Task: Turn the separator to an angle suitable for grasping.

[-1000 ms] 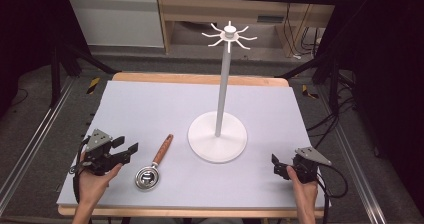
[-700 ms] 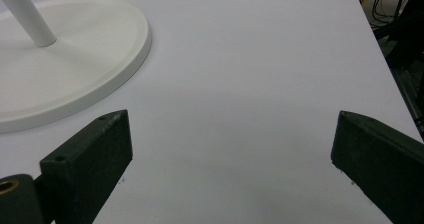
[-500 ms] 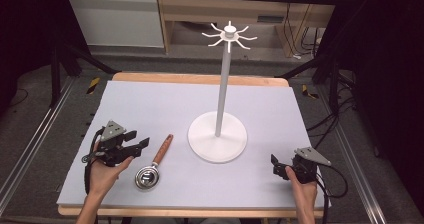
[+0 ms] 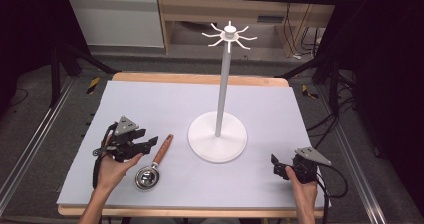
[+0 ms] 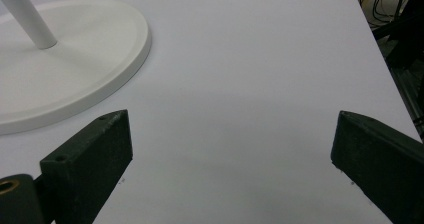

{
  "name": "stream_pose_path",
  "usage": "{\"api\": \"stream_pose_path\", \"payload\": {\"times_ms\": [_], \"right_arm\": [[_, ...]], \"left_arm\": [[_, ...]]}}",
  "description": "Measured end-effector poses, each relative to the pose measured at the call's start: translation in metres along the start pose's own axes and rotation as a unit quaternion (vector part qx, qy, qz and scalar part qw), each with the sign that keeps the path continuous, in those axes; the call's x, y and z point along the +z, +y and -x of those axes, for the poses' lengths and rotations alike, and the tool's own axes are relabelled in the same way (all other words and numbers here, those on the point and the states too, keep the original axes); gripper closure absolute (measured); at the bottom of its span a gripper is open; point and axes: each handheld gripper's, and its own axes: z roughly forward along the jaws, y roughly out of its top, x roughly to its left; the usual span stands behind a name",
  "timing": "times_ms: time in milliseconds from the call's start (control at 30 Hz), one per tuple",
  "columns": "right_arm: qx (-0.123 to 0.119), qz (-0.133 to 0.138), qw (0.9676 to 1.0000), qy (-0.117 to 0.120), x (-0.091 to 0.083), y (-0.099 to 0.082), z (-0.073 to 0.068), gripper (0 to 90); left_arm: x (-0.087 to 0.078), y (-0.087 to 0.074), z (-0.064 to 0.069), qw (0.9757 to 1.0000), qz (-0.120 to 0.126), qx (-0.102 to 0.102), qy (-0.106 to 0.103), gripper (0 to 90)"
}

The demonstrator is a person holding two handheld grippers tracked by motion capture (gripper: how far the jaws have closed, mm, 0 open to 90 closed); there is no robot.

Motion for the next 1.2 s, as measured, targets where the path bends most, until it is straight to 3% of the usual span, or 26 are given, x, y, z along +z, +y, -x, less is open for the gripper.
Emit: {"api": "stream_pose_path", "payload": {"times_ms": [500,733,967,1200], "right_arm": [[0.0,-0.002,1.0,0.0,0.0,0.0,0.0,3.7],[0.001,-0.003,1.0,0.003,0.001,0.0,-0.001,3.7],[-0.003,-0.009,0.9999,0.005,0.002,-0.001,-0.001,3.8],[0.001,-0.01,0.9999,0.006,0.002,-0.001,0.0,3.8]], "left_arm": [[0.028,0.001,0.012,0.9984,-0.053,0.017,-0.006,47.0],[0.038,-0.001,0.016,0.9963,-0.083,0.023,-0.003,50.0],[0.054,-0.011,0.017,0.9916,-0.127,0.026,-0.002,51.7],[0.063,-0.018,0.017,0.9889,-0.147,0.02,-0.005,53.9]]}}
